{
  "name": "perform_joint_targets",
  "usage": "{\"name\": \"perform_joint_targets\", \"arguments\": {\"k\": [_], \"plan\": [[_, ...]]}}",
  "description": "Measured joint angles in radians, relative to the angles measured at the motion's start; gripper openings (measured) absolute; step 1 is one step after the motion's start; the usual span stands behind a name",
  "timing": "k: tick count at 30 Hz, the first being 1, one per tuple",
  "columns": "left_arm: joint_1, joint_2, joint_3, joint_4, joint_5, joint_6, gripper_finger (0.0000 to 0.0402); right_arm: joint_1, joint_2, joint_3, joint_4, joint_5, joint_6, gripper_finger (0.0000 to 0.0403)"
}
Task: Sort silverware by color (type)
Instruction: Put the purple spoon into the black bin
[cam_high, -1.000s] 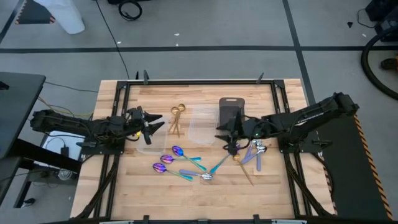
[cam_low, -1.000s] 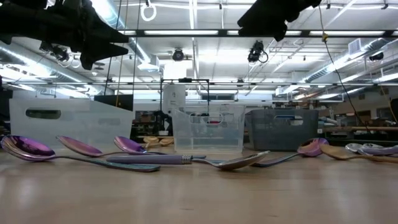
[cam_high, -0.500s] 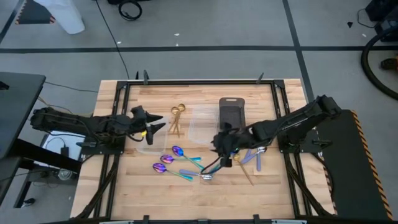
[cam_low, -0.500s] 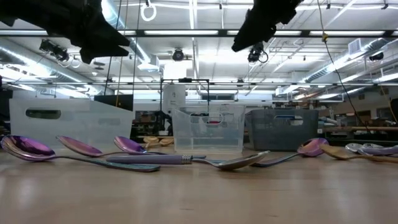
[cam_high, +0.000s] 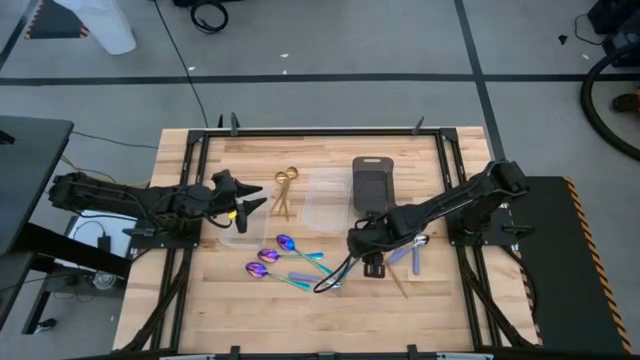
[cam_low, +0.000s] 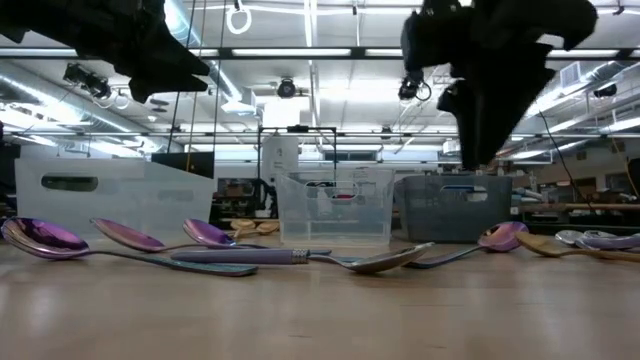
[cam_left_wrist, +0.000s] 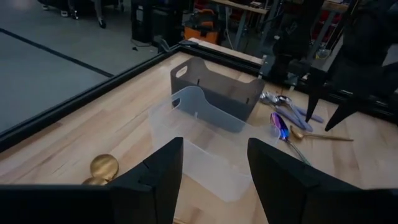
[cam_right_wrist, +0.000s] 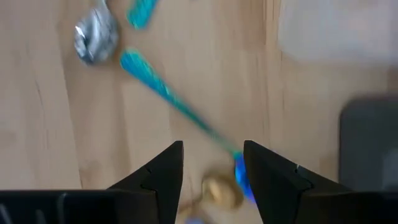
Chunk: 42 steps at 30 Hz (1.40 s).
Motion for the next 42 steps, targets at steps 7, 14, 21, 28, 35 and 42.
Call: {"name": "perform_joint_targets", "arguments": {"k": [7, 14, 21, 28, 35, 42], "plan": [[0.0, 0.0, 0.0, 0.124, -0.017, 0.174, 0.0188, 0.014, 0.0, 0.0, -0.091, -0.013, 0.086, 0.0178], [0.0, 0.0, 0.0, 0.176, -0.038, 0.251, 0.0188, 0.014, 0.0, 0.0, -0.135, -0.09, 0.185, 0.0177], [0.0, 0.0, 0.0, 0.232, -0.094, 0.389, 0.0188, 0.017, 0.0, 0.0, -0.156, -0.173, 0.3, 0.0169], [0.0, 0.015, -0.057, 0.42, -0.086, 0.476, 0.0188, 0.039, 0.0, -0.037, -0.167, -0.157, 0.419, 0.0169], [0.0, 0.078, -0.134, 0.681, -0.07, 0.543, 0.0188, 0.039, 0.0, -0.044, -0.176, -0.168, 0.466, 0.0176], [0.0, 0.12, -0.134, 0.721, -0.069, 0.547, 0.0188, 0.039, 0.0, -0.077, -0.175, -0.154, 0.532, 0.0185]]}}
